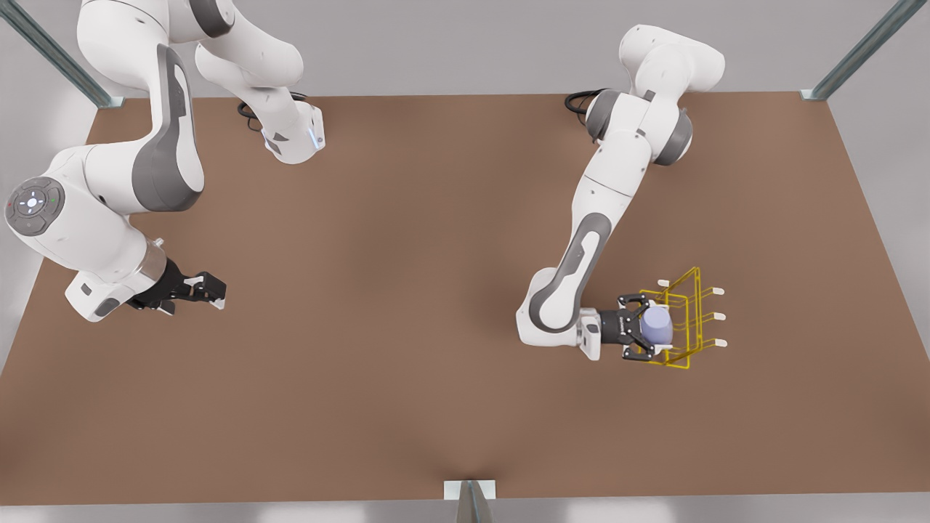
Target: Place the cup on the cup holder
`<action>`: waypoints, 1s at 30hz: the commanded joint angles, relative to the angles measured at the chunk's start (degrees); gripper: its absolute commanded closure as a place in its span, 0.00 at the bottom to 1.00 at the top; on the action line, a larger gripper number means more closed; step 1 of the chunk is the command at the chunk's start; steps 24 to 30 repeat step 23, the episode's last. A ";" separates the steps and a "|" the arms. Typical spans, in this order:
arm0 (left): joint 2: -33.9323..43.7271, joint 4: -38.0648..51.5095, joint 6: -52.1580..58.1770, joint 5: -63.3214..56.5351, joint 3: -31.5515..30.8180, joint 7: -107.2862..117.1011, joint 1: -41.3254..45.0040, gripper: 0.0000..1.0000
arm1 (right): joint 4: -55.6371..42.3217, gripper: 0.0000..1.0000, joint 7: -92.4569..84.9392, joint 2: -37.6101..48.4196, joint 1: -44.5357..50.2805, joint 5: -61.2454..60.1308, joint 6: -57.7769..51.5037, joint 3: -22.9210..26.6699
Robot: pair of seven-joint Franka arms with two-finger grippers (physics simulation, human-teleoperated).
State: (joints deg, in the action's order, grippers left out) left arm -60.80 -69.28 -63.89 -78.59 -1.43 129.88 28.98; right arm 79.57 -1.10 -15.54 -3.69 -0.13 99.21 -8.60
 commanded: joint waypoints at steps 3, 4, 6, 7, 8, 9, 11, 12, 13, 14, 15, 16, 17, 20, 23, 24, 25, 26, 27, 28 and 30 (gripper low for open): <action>0.24 0.02 0.35 0.02 0.02 -0.86 0.03 0.00 | -0.03 0.00 -0.30 0.07 -0.09 -0.04 0.02 0.07; 0.68 0.02 0.61 0.10 0.02 -1.12 0.38 0.00 | -0.12 0.00 -0.74 0.07 -0.35 0.13 0.10 0.07; 2.44 0.11 0.70 1.68 -0.51 -1.83 1.08 0.00 | -0.12 0.00 -0.65 0.07 -1.58 -0.04 0.81 0.16; 4.28 0.29 0.70 3.26 -0.59 -3.84 1.87 0.00 | -0.12 0.00 -0.57 -0.02 -1.67 -0.04 0.90 0.16; 8.50 0.90 0.61 8.79 -0.86 -8.50 3.45 0.00 | -0.12 0.00 -0.65 -0.11 -1.67 -0.04 0.81 0.16; 12.54 3.79 0.08 15.82 -3.31 -11.49 3.89 0.00 | -0.03 0.00 -0.65 -0.11 -1.76 -0.40 0.72 0.16; 24.49 10.66 -3.34 40.34 -7.98 -27.21 0.64 0.00 | -0.03 0.00 -0.65 -0.28 -1.93 -0.57 0.37 0.16; 28.97 10.92 -4.75 51.41 -8.06 -44.24 -2.95 0.00 | -0.03 0.00 -0.57 -0.28 -1.93 -0.57 0.19 0.07; 33.11 10.83 -5.63 61.26 -8.06 -62.61 -7.52 0.00 | 0.06 0.00 -0.65 -0.28 -2.11 -0.57 0.19 0.16; 35.40 10.31 -5.45 66.01 -7.98 -86.73 -13.05 0.00 | 0.06 0.00 -0.65 -0.28 -2.11 -0.57 0.10 0.16; 35.57 10.22 -5.01 67.51 -8.06 -107.78 -15.79 0.00 | 0.06 0.00 -0.57 -0.28 -2.11 -0.57 0.02 0.07; 35.31 10.30 -4.84 74.89 -7.80 -117.76 -18.34 0.00 | 0.06 0.00 -0.57 -0.28 -2.11 -0.57 0.02 0.07; 33.81 10.83 -6.69 69.55 -6.92 -116.44 -13.34 0.00 | 0.06 0.00 -0.57 -0.28 -1.93 -0.66 0.19 0.07; 55.79 -25.82 -34.64 77.01 -13.95 -125.41 -30.91 0.00 | -0.03 0.00 -0.57 -0.28 -2.11 -0.66 -0.07 0.07; 50.87 -16.15 -27.69 77.01 -13.95 -124.35 -30.82 0.00 | 0.15 0.00 -0.57 -0.28 -2.02 -0.66 -0.25 0.07; 50.87 -16.15 -27.69 77.01 -13.95 -124.35 -30.82 0.00 | 0.15 0.00 -0.57 -0.28 -2.02 -0.66 -0.25 0.07; 50.87 -16.15 -27.69 77.01 -13.95 -124.35 -30.82 0.00 | 0.15 0.00 -0.57 -0.28 -2.02 -0.66 -0.25 0.07; 50.87 -16.15 -27.69 77.01 -13.95 -124.35 -30.82 0.00 | 0.15 0.00 -0.57 -0.28 -2.02 -0.66 -0.25 0.07; 50.87 -16.15 -27.69 77.01 -13.95 -124.35 -30.82 0.00 | 0.15 0.00 -0.57 -0.28 -2.02 -0.66 -0.25 0.07; 50.87 -16.15 -27.69 77.01 -13.95 -124.35 -30.82 0.00 | 0.15 0.00 -0.57 -0.28 -2.02 -0.66 -0.25 0.07; 50.87 -16.15 -27.69 77.01 -13.95 -124.35 -30.82 0.00 | 0.15 0.00 -0.57 -0.28 -2.02 -0.66 -0.25 0.07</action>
